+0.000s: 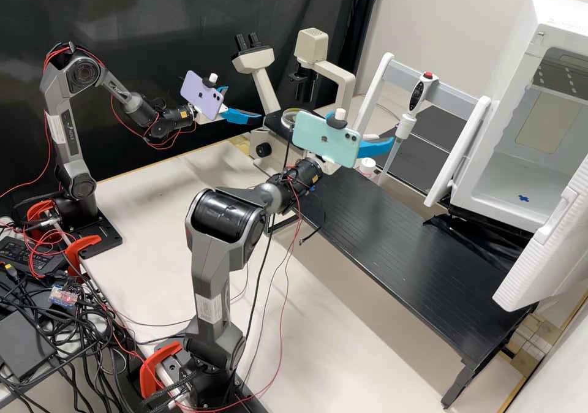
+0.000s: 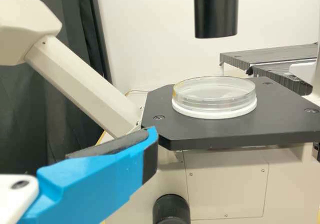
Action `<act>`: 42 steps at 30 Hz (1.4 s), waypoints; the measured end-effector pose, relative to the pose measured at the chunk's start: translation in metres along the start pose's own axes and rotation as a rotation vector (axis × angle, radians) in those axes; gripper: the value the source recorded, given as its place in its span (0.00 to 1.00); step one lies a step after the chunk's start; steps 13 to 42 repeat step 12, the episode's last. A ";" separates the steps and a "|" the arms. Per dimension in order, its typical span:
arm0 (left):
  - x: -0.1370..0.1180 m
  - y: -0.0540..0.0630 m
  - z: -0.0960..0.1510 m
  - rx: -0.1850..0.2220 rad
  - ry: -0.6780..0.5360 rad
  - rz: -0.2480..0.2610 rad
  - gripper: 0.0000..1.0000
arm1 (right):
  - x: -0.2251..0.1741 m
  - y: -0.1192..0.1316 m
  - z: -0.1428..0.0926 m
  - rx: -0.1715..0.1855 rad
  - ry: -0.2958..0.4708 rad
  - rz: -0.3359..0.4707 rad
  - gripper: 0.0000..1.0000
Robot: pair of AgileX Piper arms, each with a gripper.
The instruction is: Move the petri dish to the microscope
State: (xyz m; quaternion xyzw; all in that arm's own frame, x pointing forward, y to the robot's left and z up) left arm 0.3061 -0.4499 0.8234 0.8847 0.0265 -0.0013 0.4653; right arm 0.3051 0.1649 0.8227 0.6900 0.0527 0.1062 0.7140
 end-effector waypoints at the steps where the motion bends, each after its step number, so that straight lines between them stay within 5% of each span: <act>1: 0.000 0.000 0.000 0.000 0.000 0.000 1.00 | -0.004 0.001 0.006 0.008 -0.012 -0.003 1.00; 6: 0.000 0.000 0.000 0.000 0.000 0.000 1.00 | -0.016 0.003 0.027 0.010 -0.061 -0.008 1.00; 12: 0.000 0.000 0.000 0.000 0.000 0.000 1.00 | -0.028 0.001 0.044 0.080 0.031 0.069 1.00; 42: 0.000 0.000 0.000 0.000 0.000 0.000 1.00 | -0.028 0.001 0.044 0.080 0.031 0.069 1.00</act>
